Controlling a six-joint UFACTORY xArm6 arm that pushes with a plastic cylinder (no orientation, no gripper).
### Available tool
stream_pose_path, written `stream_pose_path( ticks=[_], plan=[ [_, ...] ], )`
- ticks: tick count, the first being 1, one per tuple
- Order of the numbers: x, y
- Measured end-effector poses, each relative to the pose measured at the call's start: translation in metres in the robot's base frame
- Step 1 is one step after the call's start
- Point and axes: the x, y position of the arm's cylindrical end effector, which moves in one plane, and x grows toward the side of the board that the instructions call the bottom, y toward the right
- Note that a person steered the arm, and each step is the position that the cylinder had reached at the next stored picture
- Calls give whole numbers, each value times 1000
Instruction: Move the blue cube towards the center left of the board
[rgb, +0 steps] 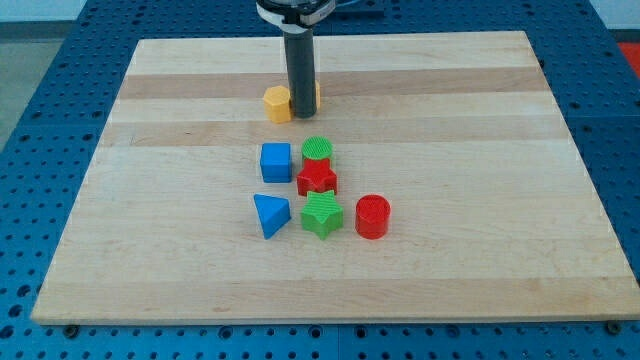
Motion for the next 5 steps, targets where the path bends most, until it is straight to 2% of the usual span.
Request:
stream_pose_path(
  ticks=[2,5],
  plan=[
    [63,17],
    [85,-15]
  ],
)
